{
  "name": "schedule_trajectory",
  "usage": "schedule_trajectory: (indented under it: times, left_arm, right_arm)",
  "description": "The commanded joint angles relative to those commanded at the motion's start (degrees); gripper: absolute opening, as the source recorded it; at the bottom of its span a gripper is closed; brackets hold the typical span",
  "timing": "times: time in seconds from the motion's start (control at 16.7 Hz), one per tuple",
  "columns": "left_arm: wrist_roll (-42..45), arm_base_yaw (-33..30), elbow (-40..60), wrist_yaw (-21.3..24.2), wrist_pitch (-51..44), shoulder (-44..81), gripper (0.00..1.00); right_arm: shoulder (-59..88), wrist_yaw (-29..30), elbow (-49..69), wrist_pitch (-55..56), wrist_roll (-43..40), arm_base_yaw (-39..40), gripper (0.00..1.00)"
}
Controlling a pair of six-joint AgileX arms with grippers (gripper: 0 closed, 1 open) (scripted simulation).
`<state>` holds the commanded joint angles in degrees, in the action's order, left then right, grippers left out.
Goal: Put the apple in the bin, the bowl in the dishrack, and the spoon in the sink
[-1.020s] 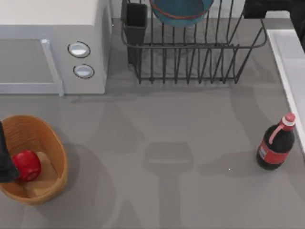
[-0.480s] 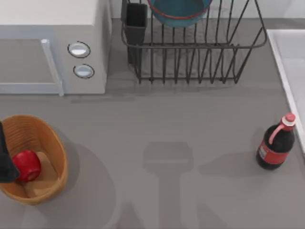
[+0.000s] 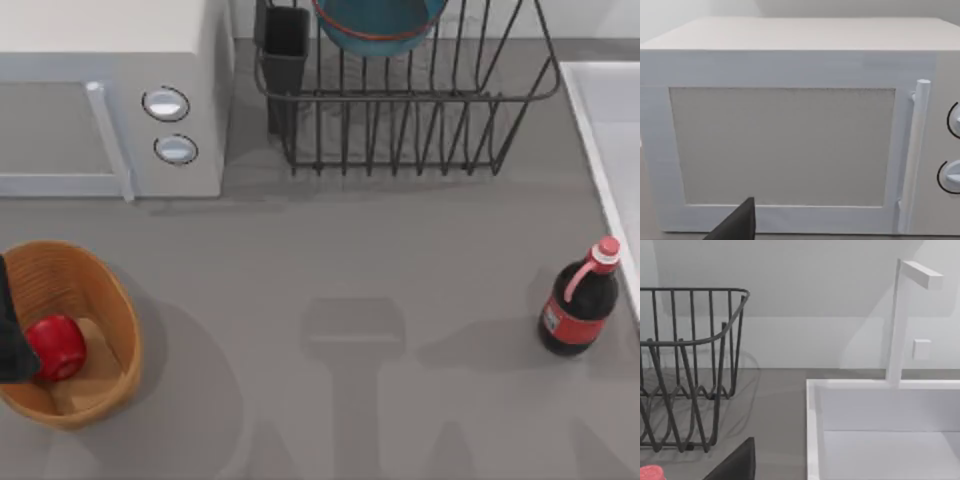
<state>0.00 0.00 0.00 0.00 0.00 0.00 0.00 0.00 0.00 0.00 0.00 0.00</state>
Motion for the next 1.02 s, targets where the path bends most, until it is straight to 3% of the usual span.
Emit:
schedule_trajectory:
  times: [0.36, 0.54, 1.02]
  left_arm:
    - [0.0, 0.0, 0.0, 0.0, 0.0, 0.0, 1.0]
    - [0.0, 0.0, 0.0, 0.0, 0.0, 0.0, 1.0]
    - [0.0, 0.0, 0.0, 0.0, 0.0, 0.0, 1.0]
  right_arm:
    - [0.98, 0.11, 0.81, -0.61, 0.24, -0.33, 1.0]
    - [6.52, 0.17, 5.93, -5.95, 1.72, -3.4, 1.0]
    - [44.24, 0.16, 28.08, -33.89, 7.56, -14.48, 1.0]
